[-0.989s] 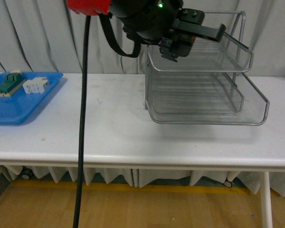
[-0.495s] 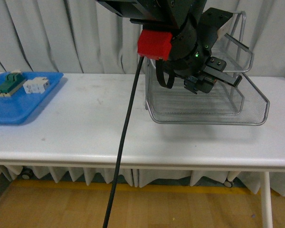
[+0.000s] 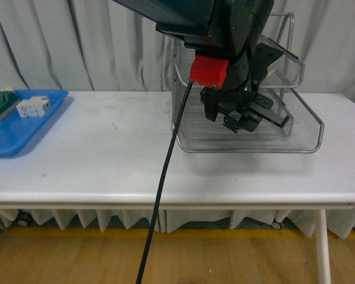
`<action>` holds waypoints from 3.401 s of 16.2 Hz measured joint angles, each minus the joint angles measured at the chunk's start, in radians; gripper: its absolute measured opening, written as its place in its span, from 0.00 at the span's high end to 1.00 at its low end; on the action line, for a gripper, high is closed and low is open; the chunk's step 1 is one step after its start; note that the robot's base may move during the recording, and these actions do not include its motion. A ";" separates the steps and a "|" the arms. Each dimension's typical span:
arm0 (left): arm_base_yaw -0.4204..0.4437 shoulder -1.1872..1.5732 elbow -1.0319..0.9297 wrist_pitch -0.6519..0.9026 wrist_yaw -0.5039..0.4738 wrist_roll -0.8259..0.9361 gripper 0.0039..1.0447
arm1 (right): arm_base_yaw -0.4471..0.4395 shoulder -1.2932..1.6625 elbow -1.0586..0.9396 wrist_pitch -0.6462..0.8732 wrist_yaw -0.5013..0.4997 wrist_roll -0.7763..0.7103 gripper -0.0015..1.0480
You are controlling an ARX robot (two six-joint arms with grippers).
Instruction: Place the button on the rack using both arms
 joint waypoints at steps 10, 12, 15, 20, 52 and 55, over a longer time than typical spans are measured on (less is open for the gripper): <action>0.020 -0.084 -0.096 0.097 0.072 -0.163 0.06 | 0.000 0.000 0.000 0.000 0.000 0.000 0.06; 0.036 -0.209 -0.204 0.172 0.093 -0.190 0.06 | 0.000 0.000 0.000 0.000 0.000 0.000 0.06; 0.072 -0.419 -0.464 0.361 0.132 -0.237 0.06 | 0.000 0.000 0.000 0.000 0.000 0.000 0.06; 0.194 -0.797 -0.974 0.776 0.015 -0.301 0.12 | 0.000 0.000 0.000 0.000 0.000 0.000 0.06; 0.599 -2.149 -2.236 0.892 0.041 -0.271 0.99 | 0.000 0.000 0.000 0.000 0.000 0.000 0.06; 0.599 -2.228 -2.236 0.811 0.041 -0.271 0.99 | 0.000 0.000 0.000 0.000 0.000 0.000 0.06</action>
